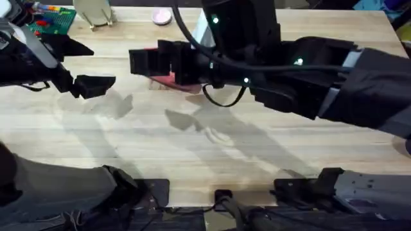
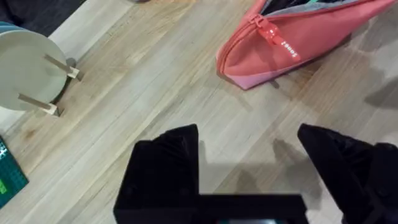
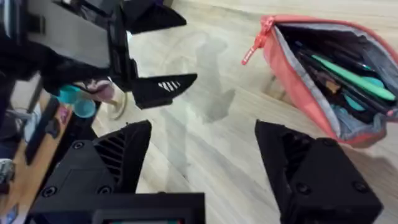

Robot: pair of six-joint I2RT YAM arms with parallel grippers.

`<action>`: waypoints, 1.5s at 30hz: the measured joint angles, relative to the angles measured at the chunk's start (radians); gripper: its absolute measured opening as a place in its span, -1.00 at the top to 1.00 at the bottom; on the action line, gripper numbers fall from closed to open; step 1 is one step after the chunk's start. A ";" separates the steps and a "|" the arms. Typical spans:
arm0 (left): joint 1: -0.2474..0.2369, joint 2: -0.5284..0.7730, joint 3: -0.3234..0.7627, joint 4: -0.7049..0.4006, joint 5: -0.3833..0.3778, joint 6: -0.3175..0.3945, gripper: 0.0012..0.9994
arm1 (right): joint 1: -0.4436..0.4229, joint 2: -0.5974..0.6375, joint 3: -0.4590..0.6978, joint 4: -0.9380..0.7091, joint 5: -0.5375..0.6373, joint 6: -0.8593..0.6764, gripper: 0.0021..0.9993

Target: Unzip the bag, pick up the pens from the table one at a time and place them inside, then zip the bag closed.

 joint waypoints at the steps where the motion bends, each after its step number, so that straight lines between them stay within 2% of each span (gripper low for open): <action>1: 0.000 0.000 0.000 0.000 0.000 0.000 -0.99 | 0.000 0.002 0.000 0.011 0.000 0.005 -0.99; 15: 0.000 0.000 0.000 0.000 0.000 0.000 -0.99 | 0.021 0.123 0.025 0.106 0.016 0.090 -0.99; 23: 0.000 0.000 0.000 0.000 0.000 0.000 -0.99 | 0.046 0.259 0.182 0.101 0.020 0.093 -0.99; 24: 0.000 0.000 0.000 0.000 0.000 0.000 -0.99 | 0.047 0.313 0.240 0.102 0.027 0.093 -0.99; 30: 0.000 0.000 0.000 0.000 0.000 0.000 -0.99 | 0.047 0.415 0.333 0.100 0.058 0.102 -0.99; 45: 0.000 0.000 0.000 0.000 0.000 0.000 -0.99 | 0.049 0.450 0.342 0.056 0.183 0.259 -0.99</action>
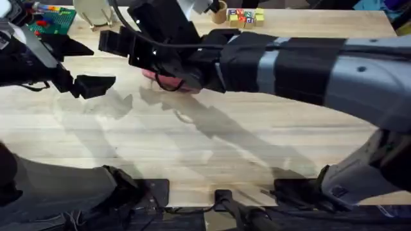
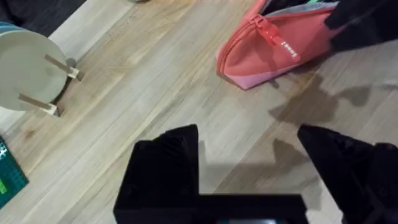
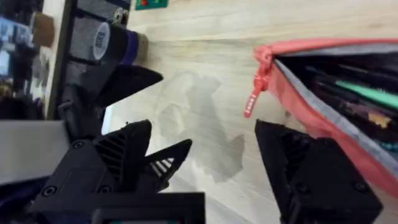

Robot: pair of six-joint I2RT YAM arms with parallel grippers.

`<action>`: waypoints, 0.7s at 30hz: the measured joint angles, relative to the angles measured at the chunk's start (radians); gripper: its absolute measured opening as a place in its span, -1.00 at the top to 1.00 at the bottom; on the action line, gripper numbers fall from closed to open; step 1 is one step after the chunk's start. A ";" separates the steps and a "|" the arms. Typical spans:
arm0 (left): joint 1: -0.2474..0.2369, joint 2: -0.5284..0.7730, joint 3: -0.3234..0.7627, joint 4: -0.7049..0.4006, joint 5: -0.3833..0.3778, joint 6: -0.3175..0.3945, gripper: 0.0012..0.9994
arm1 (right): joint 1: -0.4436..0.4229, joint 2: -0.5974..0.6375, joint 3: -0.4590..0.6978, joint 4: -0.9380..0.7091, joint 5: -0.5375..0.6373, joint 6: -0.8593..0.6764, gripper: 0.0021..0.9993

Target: Unzip the bag, pick up the pens from the table one at a time and place them inside, then zip the bag closed.

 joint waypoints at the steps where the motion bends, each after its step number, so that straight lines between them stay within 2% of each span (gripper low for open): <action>1: 0.000 0.000 0.000 0.000 0.000 0.000 -0.99 | 0.001 0.009 0.000 0.000 0.003 0.016 -0.99; 8: 0.000 0.000 0.000 0.000 0.000 0.000 -0.99 | 0.003 0.081 0.000 0.001 0.032 0.105 -0.99; 21: 0.000 0.000 0.000 0.000 0.000 0.000 -0.99 | 0.003 0.143 0.001 0.130 0.116 0.131 -0.99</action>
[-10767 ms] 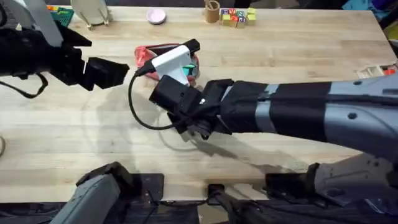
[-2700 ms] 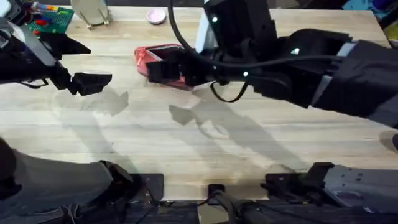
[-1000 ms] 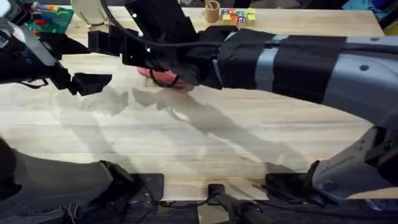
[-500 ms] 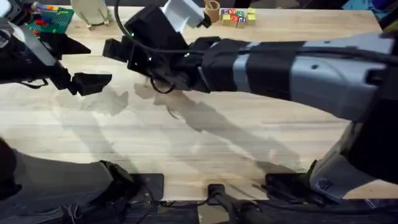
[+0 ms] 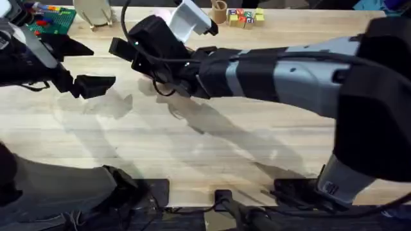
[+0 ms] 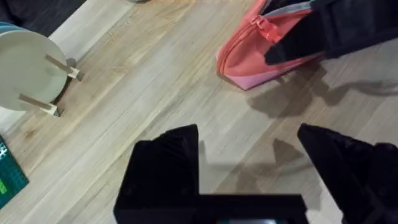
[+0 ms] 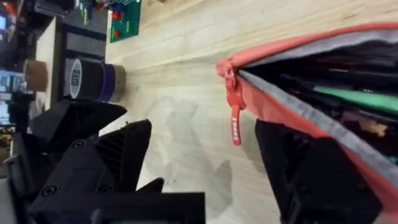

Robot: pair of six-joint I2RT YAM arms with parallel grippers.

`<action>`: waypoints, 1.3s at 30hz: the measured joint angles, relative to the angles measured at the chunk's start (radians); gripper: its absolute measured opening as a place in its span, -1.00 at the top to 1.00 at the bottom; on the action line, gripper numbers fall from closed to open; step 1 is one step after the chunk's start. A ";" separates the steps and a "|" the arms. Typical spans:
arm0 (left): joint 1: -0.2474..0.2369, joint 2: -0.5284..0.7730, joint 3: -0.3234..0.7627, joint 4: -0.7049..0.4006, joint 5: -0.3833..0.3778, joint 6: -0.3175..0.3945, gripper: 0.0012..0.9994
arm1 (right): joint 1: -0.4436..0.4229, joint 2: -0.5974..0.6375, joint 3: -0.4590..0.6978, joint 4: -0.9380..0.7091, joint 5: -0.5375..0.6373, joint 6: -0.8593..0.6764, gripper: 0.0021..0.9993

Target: Unzip the bag, pick up the pens from the table one at a time and place them inside, then zip the bag closed.

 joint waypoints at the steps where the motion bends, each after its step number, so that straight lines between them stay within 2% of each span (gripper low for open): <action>1: 0.000 0.000 0.000 0.000 0.000 0.000 -0.99 | 0.000 0.007 0.000 0.006 0.006 0.001 -0.99; 9: 0.000 0.000 0.000 0.000 0.000 0.000 -0.99 | -0.006 0.047 0.001 0.055 0.032 0.011 -0.94; 26: 0.000 0.000 0.000 0.000 0.000 0.000 -0.99 | -0.016 0.064 0.001 0.111 0.048 0.046 -0.37; 37: 0.000 0.000 0.000 0.000 0.000 0.000 -0.99 | -0.026 0.089 0.002 0.118 0.057 0.068 -0.33; 39: 0.000 0.000 0.000 0.000 0.000 0.000 -0.99 | -0.028 0.089 0.002 0.118 0.059 0.075 -0.24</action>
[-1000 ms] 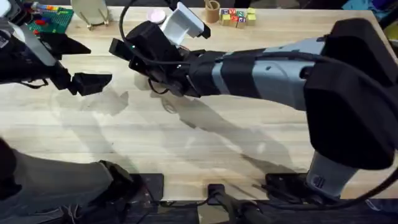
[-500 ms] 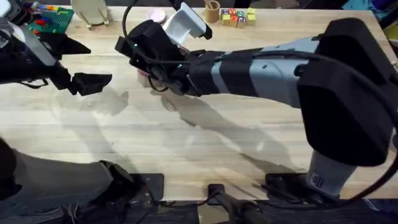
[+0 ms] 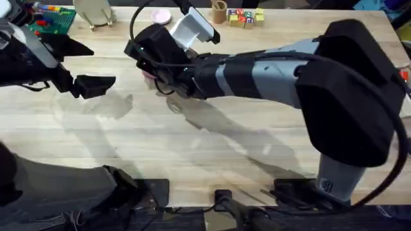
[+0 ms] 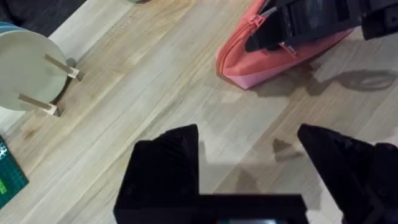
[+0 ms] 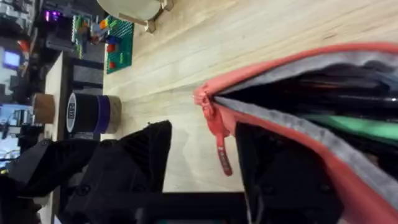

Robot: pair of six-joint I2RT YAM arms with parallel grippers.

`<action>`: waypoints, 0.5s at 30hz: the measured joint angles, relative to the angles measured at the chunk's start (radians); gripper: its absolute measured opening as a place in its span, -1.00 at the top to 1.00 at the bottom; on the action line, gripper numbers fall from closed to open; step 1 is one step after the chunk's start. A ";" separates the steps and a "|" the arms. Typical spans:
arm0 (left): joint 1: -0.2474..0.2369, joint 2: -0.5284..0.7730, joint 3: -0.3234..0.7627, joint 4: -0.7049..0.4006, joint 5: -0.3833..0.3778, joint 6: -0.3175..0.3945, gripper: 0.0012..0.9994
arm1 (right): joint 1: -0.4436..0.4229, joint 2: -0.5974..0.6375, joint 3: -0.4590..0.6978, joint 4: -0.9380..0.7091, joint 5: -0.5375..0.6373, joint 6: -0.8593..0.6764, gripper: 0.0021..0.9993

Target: Unzip the bag, pick up the pens from the table one at a time and place them inside, then zip the bag closed.

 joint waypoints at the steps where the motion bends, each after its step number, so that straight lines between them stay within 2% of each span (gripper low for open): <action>1: 0.000 0.000 0.000 0.000 0.000 0.000 -0.99 | -0.001 0.000 0.000 0.000 0.003 0.003 -0.18; 9: 0.000 0.000 0.000 0.000 0.000 0.000 -0.99 | -0.006 0.000 0.000 -0.001 0.010 0.011 0.05; 14: 0.000 0.000 0.000 0.000 0.000 0.000 -0.99 | -0.006 0.000 0.000 -0.001 0.010 0.011 0.11; 15: 0.000 0.000 0.000 0.000 0.000 0.000 -0.99 | -0.006 0.000 0.000 -0.001 0.011 0.011 0.20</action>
